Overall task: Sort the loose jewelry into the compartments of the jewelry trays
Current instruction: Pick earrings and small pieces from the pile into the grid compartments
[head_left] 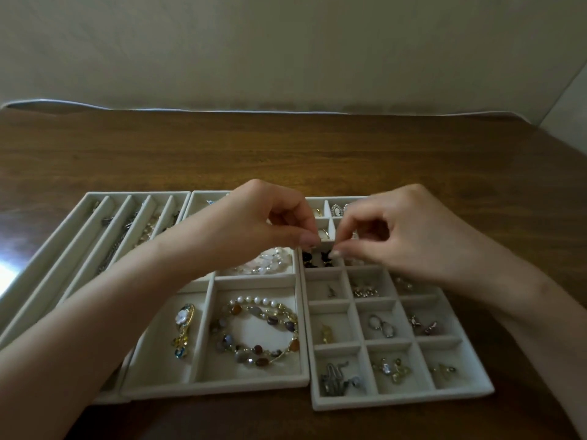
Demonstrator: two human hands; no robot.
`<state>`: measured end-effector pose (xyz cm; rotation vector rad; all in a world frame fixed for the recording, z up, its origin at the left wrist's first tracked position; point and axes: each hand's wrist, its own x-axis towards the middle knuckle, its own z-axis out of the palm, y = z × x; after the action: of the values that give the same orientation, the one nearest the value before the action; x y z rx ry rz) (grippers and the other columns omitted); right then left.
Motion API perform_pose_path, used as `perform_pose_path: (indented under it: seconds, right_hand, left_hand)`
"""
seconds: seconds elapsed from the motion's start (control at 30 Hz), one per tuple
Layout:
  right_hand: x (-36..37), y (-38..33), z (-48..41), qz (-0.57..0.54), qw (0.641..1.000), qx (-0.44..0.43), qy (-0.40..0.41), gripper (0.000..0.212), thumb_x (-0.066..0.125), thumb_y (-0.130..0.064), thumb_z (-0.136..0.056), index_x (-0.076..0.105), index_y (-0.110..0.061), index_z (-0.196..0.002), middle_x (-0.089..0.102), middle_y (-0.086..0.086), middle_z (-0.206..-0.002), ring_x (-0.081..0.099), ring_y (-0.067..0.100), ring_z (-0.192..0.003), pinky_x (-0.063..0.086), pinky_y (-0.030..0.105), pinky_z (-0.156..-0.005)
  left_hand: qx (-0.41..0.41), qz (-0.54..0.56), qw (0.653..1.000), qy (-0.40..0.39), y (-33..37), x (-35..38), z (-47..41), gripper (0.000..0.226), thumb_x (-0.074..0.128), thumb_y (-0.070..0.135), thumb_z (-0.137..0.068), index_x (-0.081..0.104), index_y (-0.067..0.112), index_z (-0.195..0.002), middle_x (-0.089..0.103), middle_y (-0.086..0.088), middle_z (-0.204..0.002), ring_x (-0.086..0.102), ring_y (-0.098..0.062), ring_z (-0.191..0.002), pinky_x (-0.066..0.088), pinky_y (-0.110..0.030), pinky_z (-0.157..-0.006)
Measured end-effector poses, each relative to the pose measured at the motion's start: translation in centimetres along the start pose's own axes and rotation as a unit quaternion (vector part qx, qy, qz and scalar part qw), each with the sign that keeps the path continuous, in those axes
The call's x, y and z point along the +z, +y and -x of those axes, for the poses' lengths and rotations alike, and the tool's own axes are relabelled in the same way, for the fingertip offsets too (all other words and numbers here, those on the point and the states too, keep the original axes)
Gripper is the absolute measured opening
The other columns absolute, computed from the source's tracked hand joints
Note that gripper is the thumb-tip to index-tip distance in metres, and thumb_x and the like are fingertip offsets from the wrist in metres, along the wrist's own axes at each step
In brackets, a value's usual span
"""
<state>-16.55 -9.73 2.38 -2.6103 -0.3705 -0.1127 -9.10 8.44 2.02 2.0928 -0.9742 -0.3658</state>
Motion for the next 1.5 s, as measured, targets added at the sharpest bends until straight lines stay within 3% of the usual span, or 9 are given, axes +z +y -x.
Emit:
perform_pose_path:
  seconds: [0.1,0.23,0.4,0.63,0.83,1.07,1.23,1.5]
  right_hand:
    - [-0.3,0.4,-0.1,-0.073,0.997,0.012,0.034,0.003,0.071,-0.027,-0.075,0.068,-0.026,-0.076,0.062,-0.005,-0.065,0.055,0.004,-0.06,0.044,0.015,-0.054]
    - [0.1,0.3,-0.2,-0.107,0.994,-0.016,0.026,0.008,0.068,-0.031,-0.073,0.069,-0.024,-0.077,0.065,-0.002,-0.071,0.057,0.01,-0.063,0.046,0.019,-0.055]
    - [0.5,0.2,-0.2,-0.118,0.991,-0.047,0.048,0.006,0.073,-0.024,-0.074,0.068,-0.021,-0.077,0.063,-0.006,-0.07,0.054,0.003,-0.061,0.041,0.013,-0.054]
    - [0.5,0.1,-0.2,-0.135,0.987,-0.056,0.066,0.01,0.075,-0.018,-0.075,0.067,-0.022,-0.081,0.063,-0.009,-0.075,0.054,0.0,-0.062,0.039,0.01,-0.053]
    - [0.8,0.1,-0.3,-0.154,0.983,-0.053,0.087,0.008,0.074,-0.028,-0.073,0.068,-0.025,-0.078,0.063,-0.01,-0.071,0.051,0.005,-0.054,0.037,0.012,-0.049]
    - [1.4,0.2,-0.3,-0.102,0.989,-0.042,0.095,0.013,0.077,-0.024,-0.072,0.066,-0.026,-0.079,0.058,-0.016,-0.067,0.051,0.006,-0.055,0.038,0.013,-0.05]
    - [1.3,0.2,-0.3,-0.094,0.99,-0.041,0.095,0.009,0.076,-0.025,-0.073,0.068,-0.026,-0.077,0.058,-0.015,-0.066,0.05,0.009,-0.053,0.038,0.014,-0.049]
    - [1.6,0.4,-0.3,-0.075,0.991,-0.052,0.1,0.01,0.077,-0.021,-0.074,0.069,-0.023,-0.08,0.061,-0.012,-0.07,0.051,0.012,-0.054,0.038,0.016,-0.05]
  left_hand:
    - [-0.044,0.073,0.996,-0.041,-0.1,-0.2,0.0,0.005,0.066,0.012,-0.08,0.069,0.016,-0.079,0.071,0.0,-0.076,0.064,-0.01,-0.075,0.051,-0.027,-0.078]
    - [-0.07,0.118,0.988,-0.066,-0.1,-0.4,0.0,0.005,0.064,0.015,-0.078,0.068,0.015,-0.082,0.069,0.004,-0.073,0.06,-0.003,-0.068,0.046,-0.018,-0.064]
    - [-0.098,0.172,0.977,-0.074,-0.3,-0.4,0.0,0.019,0.065,0.025,-0.067,0.067,0.013,-0.082,0.067,0.003,-0.072,0.058,-0.005,-0.067,0.042,-0.024,-0.066]
    - [-0.12,0.248,0.958,-0.076,-0.3,-0.4,0.0,0.022,0.066,0.022,-0.063,0.064,0.01,-0.081,0.066,0.002,-0.07,0.06,-0.004,-0.065,0.045,-0.018,-0.062]
    - [-0.122,0.244,0.961,-0.047,-0.4,-0.3,-0.1,0.024,0.067,0.022,-0.059,0.064,0.012,-0.081,0.066,0.002,-0.069,0.06,-0.005,-0.063,0.044,-0.022,-0.063]
    - [-0.099,0.179,0.979,-0.023,-0.4,0.1,-0.1,0.022,0.069,0.022,-0.062,0.064,0.012,-0.081,0.067,0.002,-0.066,0.059,-0.006,-0.062,0.043,-0.021,-0.063]
    - [-0.093,0.168,0.981,-0.021,-0.4,0.1,-0.1,0.024,0.068,0.02,-0.064,0.065,0.009,-0.086,0.071,-0.006,-0.077,0.064,-0.012,-0.071,0.047,-0.033,-0.078]
    - [-0.093,0.162,0.982,-0.023,-0.2,0.1,0.0,0.018,0.068,0.012,-0.07,0.065,0.008,-0.088,0.071,-0.003,-0.074,0.064,-0.009,-0.069,0.046,-0.023,-0.069]
